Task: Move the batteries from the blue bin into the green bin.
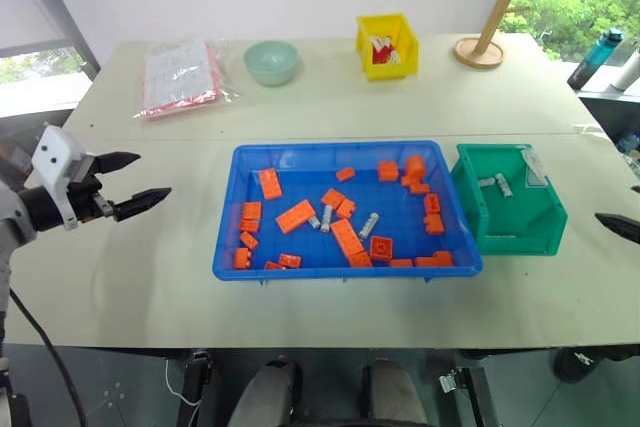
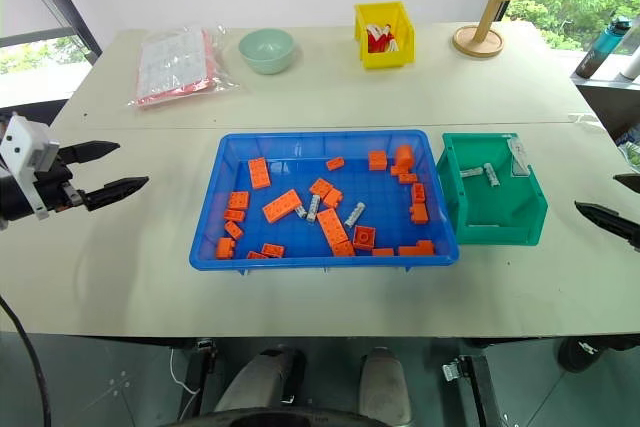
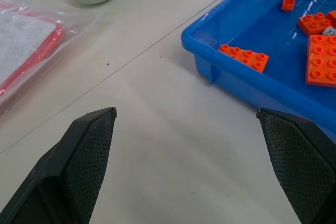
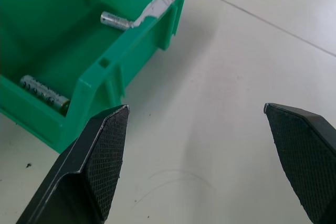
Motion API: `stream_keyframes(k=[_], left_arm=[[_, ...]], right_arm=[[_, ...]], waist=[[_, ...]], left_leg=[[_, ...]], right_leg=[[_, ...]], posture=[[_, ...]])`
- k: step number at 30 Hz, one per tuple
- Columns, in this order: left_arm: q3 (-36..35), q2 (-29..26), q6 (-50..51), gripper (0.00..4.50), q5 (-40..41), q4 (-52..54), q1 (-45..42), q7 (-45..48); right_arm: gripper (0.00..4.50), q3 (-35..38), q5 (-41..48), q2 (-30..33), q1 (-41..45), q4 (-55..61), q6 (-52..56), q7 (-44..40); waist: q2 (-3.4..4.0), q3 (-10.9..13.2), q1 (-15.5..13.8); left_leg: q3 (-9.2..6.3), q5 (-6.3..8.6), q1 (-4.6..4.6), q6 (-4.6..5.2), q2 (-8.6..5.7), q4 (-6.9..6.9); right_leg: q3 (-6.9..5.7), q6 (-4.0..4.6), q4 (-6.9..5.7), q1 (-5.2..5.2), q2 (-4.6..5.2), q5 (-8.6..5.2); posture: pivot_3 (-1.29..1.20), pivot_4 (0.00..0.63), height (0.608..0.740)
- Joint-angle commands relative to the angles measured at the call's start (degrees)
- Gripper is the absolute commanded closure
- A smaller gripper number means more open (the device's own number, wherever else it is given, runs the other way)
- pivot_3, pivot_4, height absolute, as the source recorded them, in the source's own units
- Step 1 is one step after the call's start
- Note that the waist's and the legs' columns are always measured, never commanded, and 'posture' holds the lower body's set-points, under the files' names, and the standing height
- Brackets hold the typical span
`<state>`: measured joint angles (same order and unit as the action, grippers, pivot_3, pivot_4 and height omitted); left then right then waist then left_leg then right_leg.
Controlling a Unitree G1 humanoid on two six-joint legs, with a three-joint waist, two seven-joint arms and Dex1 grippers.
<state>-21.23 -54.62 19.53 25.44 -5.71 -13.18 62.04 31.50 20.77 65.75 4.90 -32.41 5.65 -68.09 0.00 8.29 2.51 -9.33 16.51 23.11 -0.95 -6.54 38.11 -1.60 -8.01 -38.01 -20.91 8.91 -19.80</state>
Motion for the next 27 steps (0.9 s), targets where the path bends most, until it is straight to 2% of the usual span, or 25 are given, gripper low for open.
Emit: stream_keyframes(k=[1,10,17,23,27], left_arm=[[-0.5,-0.9,-0.8,0.0,-0.5,0.9,-0.7,-0.6],[-1.0,-0.6,1.5,0.0,0.8,-0.3,-1.9,-1.0],[-1.2,-1.0,3.1,0.0,3.0,2.7,-2.2,0.2],[0.0,-1.6,6.6,0.0,5.9,9.1,-1.8,2.5],[2.2,-2.5,10.8,0.0,9.6,15.3,-3.2,5.1]], right_arm=[[0.24,1.2,0.8,-0.3,0.4,2.0,-0.5,0.7],[0.24,0.6,0.9,-0.3,2.0,0.7,-0.3,0.4],[0.24,-2.1,0.8,1.5,6.8,0.8,1.0,-0.8],[0.24,-8.5,3.2,2.9,17.1,8.7,7.3,-6.3],[0.24,-17.8,5.0,-0.1,27.7,19.2,12.9,-9.5]], waist=[[0.0,0.0,0.0],[0.0,0.0,0.0],[0.02,0.0,0.0],[0.11,0.1,0.1],[0.18,0.1,0.1]], left_leg=[[0.0,0.0,0.0,0.0,0.0,0.0],[0.01,0.0,0.01,0.0,0.01,0.0],[0.03,0.0,0.02,0.0,0.01,0.0],[0.09,0.0,0.04,0.0,0.07,0.01],[0.13,0.0,0.15,0.0,0.09,0.02]], right_leg=[[0.0,0.0,0.0,0.0,0.0,0.0],[0.0,0.0,-0.01,-0.02,0.0,0.0],[0.01,0.0,-0.01,-0.04,0.0,0.0],[0.04,0.0,-0.03,-0.1,-0.02,0.0],[0.05,0.0,-0.04,-0.22,-0.02,0.0]], posture=[[0.0,0.15,0.719],[0.0,0.15,0.719],[0.0,0.15,0.719],[0.0,0.15,0.719],[0.0,0.15,0.719]])
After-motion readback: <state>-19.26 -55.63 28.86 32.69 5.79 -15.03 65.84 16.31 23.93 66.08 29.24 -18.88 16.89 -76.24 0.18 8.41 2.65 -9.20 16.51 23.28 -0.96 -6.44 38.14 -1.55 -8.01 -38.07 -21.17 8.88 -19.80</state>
